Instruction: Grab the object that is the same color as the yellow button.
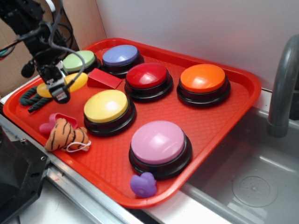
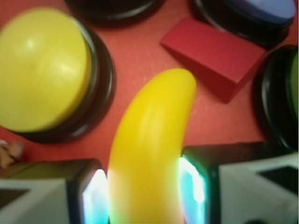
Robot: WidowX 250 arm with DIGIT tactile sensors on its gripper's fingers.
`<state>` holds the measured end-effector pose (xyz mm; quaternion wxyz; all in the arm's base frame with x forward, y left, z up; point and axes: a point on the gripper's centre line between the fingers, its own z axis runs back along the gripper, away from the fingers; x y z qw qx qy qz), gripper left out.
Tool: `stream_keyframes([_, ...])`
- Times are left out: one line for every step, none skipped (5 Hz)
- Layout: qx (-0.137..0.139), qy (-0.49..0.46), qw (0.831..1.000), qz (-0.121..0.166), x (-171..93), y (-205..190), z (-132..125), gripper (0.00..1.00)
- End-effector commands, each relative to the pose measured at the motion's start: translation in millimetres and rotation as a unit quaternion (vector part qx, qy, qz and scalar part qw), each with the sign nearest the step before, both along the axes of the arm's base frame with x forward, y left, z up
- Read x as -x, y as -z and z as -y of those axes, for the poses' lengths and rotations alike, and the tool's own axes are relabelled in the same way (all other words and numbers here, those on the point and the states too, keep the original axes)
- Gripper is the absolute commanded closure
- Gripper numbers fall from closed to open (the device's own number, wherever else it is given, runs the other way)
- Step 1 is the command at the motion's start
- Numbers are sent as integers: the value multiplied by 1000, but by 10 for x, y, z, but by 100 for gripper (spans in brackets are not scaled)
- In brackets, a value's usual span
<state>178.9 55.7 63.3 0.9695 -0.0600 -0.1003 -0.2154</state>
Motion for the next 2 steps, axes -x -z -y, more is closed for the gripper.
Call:
stream_keyframes([-23,-146,988,-37,-198,-590,355,100])
stream_keyframes([-20,-179,983,-46,-229,-782,516,100])
